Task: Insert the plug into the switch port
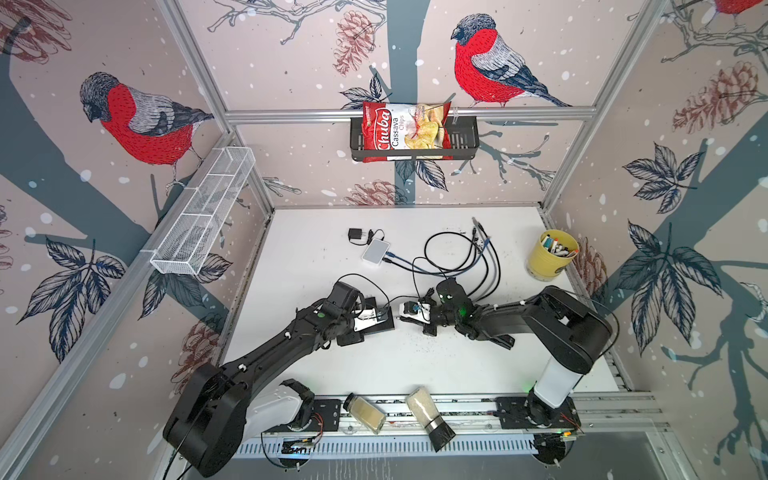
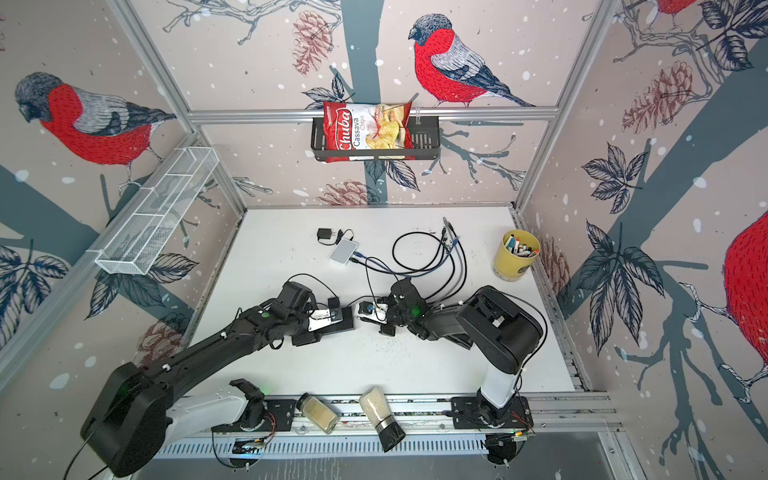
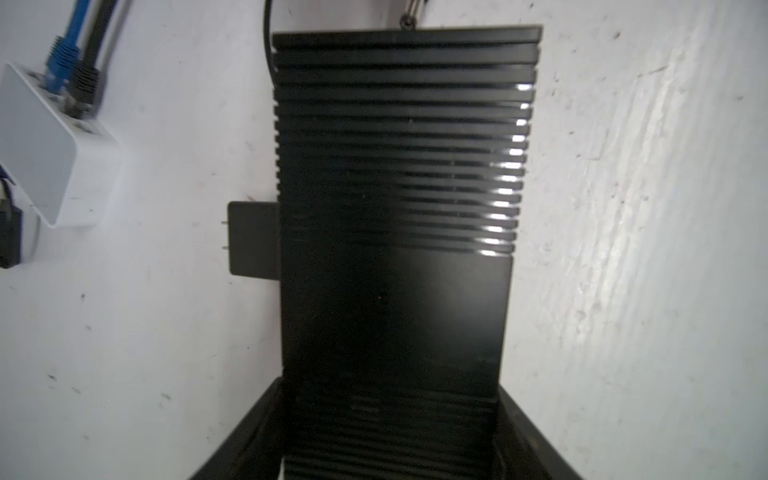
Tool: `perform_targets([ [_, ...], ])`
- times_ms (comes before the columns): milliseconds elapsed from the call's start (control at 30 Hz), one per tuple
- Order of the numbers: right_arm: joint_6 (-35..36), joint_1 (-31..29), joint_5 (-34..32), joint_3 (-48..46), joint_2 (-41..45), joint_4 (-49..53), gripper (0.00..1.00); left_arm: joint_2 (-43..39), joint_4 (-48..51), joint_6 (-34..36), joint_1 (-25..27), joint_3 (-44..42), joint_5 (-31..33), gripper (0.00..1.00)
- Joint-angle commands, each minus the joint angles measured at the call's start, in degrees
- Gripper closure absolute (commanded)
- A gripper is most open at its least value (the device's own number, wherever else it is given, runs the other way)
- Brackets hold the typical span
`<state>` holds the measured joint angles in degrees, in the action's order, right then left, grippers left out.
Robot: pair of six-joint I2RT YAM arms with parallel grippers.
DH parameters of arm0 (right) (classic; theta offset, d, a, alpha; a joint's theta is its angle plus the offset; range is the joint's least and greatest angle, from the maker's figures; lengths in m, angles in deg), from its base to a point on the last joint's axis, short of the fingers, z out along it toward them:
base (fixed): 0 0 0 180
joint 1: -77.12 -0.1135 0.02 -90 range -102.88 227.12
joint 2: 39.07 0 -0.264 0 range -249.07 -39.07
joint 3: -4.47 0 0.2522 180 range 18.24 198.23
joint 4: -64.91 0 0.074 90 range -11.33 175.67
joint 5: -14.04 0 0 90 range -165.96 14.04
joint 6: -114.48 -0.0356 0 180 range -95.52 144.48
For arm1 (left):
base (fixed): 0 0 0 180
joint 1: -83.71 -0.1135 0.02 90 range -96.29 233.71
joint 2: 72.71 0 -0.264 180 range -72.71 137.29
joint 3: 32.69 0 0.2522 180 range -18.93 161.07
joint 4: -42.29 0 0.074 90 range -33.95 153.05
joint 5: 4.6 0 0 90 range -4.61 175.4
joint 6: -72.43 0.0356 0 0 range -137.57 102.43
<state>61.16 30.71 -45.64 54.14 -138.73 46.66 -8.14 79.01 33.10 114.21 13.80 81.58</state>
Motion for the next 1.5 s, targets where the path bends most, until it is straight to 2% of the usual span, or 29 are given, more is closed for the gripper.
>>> perform_targets([
  [0,1.49,-0.24,-1.52,0.49,1.17,3.24,0.98,-2.47,-1.21,1.59,0.47,-0.68,-0.66,0.54],
  [333,3.12,-2.01,-5.45,-1.80,10.35,7.95,0.98,-9.32,-2.16,3.46,1.22,-2.96,-1.92,0.54],
  [533,4.43,-3.19,-6.08,-1.53,12.98,10.75,0.98,-9.60,-0.58,3.56,1.32,-2.06,-2.16,0.54],
  [900,4.74,-4.82,-4.75,-1.89,14.18,8.95,0.98,-9.38,-0.69,3.66,1.91,-1.93,-1.38,0.54],
  [1467,5.95,-6.18,-4.75,1.19,11.00,10.72,0.99,-9.66,-1.02,3.73,2.87,-2.20,-1.07,0.53],
])
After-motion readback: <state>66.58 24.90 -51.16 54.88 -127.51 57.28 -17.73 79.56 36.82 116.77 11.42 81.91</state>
